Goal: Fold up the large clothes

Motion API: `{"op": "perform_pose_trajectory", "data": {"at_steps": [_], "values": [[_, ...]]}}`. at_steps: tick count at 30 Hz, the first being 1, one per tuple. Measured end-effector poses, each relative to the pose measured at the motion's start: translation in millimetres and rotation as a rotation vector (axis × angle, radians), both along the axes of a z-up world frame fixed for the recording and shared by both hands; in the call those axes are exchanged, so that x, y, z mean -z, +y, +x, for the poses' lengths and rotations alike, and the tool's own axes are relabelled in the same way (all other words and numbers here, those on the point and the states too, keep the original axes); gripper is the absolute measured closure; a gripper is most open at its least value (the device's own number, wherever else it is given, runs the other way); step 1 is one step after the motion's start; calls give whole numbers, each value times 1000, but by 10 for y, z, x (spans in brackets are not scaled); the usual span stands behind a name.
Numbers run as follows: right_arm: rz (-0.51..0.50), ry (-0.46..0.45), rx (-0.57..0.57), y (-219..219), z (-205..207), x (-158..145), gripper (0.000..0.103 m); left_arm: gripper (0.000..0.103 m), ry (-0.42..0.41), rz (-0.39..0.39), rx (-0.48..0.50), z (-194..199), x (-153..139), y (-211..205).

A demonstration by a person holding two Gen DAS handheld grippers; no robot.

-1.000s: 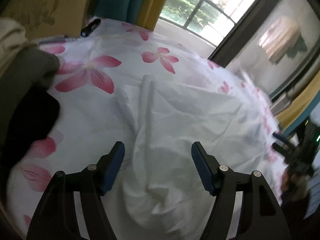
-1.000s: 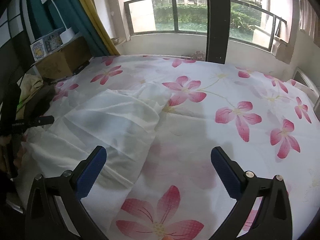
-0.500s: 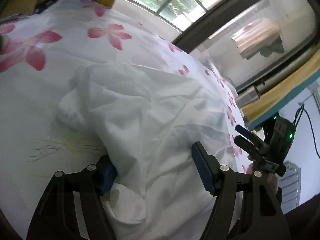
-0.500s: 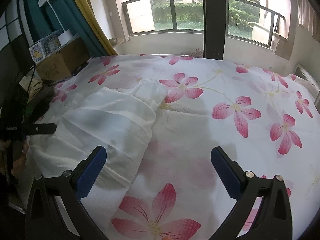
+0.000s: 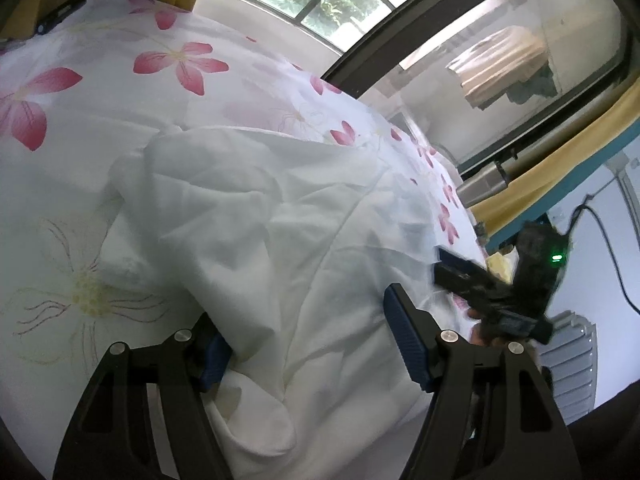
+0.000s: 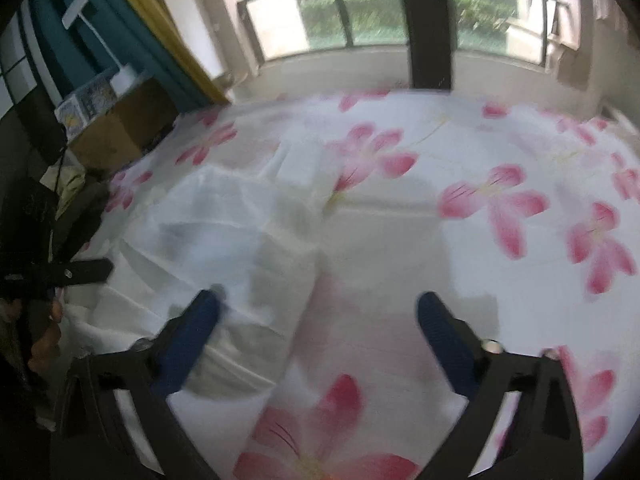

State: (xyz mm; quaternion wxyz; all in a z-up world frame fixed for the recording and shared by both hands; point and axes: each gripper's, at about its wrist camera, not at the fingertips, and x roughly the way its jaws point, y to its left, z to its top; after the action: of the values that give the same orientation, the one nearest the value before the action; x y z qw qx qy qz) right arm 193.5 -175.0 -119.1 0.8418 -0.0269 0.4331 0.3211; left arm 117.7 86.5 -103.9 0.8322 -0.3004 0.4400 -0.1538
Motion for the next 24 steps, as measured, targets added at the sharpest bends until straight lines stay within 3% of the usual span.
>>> {"op": "perform_pose_trajectory", "data": {"at_steps": [1,5,11,16,19,22,24], "values": [[23,35,-20,78,18,69,16,24,-1,-2,2,-5,-8,-2],[17,14,-101,377,-81,71,29,23,-7,28,13,-4,-41,-64],[6,5,-138,462,-142,70,29,23,-5,71,22,58,20,-126],[35,26,-117,337,-119,77,29,26,-24,206,57,142,-10,-264],[50,8,-138,354,-125,100,28,43,-52,217,82,160,14,-282],[58,-4,-151,400,-154,114,30,58,-51,145,87,158,54,-223],[68,5,-161,413,-165,105,43,62,-57,131,81,138,58,-221]]}}
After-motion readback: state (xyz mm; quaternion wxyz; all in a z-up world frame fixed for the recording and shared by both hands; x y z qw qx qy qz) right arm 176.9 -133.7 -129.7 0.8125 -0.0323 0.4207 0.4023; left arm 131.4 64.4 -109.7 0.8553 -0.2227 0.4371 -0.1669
